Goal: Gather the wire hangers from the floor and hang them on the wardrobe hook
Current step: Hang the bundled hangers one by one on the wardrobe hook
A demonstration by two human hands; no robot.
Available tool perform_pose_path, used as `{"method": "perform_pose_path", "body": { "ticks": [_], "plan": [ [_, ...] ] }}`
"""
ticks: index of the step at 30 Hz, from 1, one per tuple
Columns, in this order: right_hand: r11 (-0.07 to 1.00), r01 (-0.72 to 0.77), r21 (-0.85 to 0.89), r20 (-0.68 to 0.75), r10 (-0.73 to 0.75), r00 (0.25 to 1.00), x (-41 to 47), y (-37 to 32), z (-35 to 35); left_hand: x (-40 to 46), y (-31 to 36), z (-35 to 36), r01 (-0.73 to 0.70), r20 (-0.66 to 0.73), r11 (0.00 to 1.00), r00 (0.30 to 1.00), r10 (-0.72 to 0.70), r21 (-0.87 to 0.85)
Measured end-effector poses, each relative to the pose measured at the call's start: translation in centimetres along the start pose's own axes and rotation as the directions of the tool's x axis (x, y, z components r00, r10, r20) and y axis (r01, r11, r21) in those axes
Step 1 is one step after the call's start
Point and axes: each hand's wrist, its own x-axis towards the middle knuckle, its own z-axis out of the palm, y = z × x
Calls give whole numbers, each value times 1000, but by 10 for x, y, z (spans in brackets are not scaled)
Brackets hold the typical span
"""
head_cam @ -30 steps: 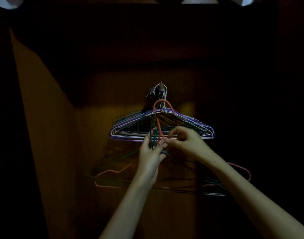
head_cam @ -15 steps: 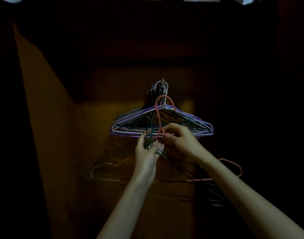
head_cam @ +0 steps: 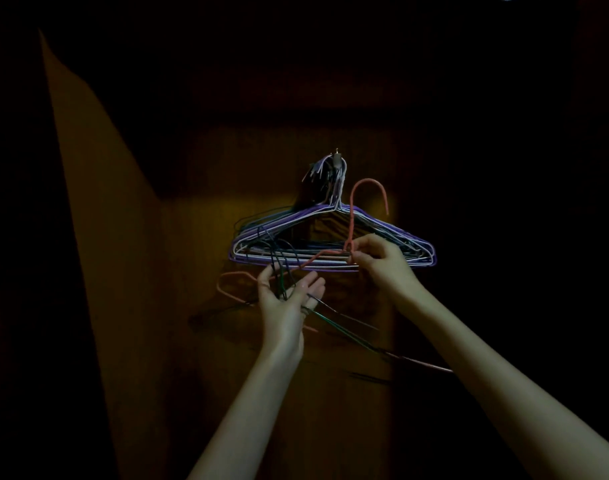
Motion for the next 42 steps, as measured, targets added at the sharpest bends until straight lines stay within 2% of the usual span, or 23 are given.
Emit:
{"method": "perform_pose_path", "body": {
  "ticks": [8, 11, 15, 22, 27, 32, 37, 39, 42],
  "plan": [
    [991, 112, -70, 199, -96, 975, 1, 4, 9, -8, 5, 4, -78, 92, 995, 993, 71, 67],
    [998, 67, -8, 234, -64, 970, 2, 6, 15, -14, 8, 4, -108, 109, 991, 989, 100, 73],
    [998, 54, -15, 263, -48, 964, 1, 7, 23, -22, 13, 1, -138, 120, 990, 984, 134, 31],
    [989, -145, -24, 297, 146, 944, -1, 18, 33, -27, 15, -11, -123, 68, 991, 991, 119, 52],
    [981, -64, -185, 263, 112, 958, -10, 25, 35, -35, 16, -19, -102, 84, 992, 992, 96, 76],
    [982, -20, -188, 286, 74, 955, -25, 24, 38, -43, 15, -24, -82, 91, 991, 993, 72, 103],
    [883, 120, -454, 281, 14, 960, -31, 27, 39, -50, 17, -29, -56, 82, 994, 995, 49, 92],
    [908, 112, -403, 315, 23, 949, -34, 26, 38, -50, 17, -31, -47, 81, 996, 996, 41, 73],
    [975, 59, -214, 344, 19, 939, -41, 19, 33, -48, 15, -32, -43, 69, 996, 997, 38, 83]
  ]
}}
